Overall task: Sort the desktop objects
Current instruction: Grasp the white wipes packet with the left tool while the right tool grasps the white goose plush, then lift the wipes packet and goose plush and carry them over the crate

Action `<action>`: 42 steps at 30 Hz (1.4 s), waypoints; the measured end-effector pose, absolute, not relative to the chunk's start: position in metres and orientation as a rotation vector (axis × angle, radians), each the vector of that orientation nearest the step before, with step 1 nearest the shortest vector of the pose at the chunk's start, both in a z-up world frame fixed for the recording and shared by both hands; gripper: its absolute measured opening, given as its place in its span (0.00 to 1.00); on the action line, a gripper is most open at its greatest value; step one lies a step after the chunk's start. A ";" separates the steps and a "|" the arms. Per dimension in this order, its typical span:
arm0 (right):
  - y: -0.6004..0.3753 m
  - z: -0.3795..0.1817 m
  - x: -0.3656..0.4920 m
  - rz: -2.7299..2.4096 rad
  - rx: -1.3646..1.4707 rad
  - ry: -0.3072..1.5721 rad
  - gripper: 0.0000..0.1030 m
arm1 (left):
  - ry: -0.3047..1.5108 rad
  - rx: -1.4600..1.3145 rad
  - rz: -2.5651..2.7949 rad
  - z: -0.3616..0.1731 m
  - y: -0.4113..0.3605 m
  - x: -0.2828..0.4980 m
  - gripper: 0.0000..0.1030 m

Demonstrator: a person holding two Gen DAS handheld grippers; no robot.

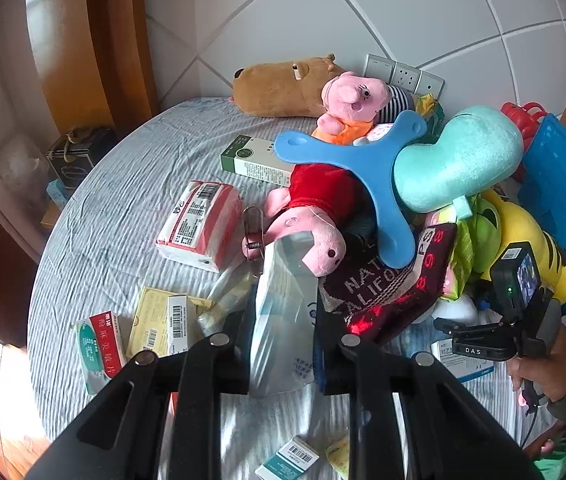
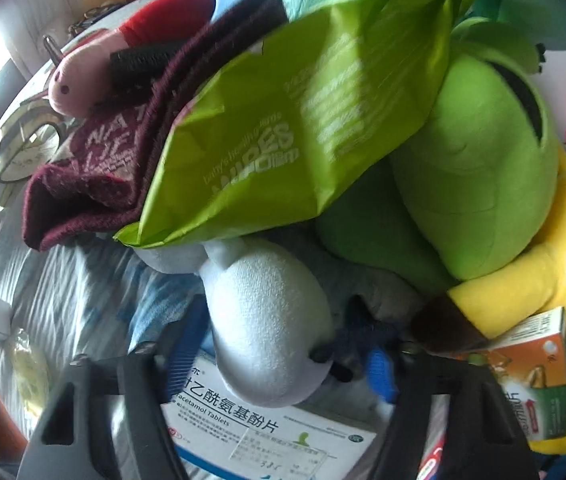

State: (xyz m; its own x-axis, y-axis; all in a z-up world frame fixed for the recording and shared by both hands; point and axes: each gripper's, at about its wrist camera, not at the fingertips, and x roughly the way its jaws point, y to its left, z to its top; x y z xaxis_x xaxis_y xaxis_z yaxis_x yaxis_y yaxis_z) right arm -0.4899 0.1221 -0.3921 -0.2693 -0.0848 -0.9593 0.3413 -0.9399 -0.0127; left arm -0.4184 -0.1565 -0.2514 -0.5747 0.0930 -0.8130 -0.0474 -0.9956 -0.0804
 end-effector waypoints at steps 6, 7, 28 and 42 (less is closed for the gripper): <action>0.128 -0.378 -0.472 -2.288 1.710 0.288 0.47 | -0.078 -1.391 2.720 -0.247 -0.155 -0.421 0.19; 0.130 -0.374 -0.469 -2.289 1.709 0.279 0.47 | -0.078 -1.384 2.718 -0.246 -0.153 -0.421 0.19; 0.199 -0.203 -0.380 -2.564 1.533 0.158 0.46 | -0.035 -1.178 2.670 -0.173 -0.081 -0.405 0.19; 0.273 -0.095 -0.340 -2.751 1.262 0.113 0.46 | -0.012 -1.093 2.719 -0.126 -0.019 -0.386 0.19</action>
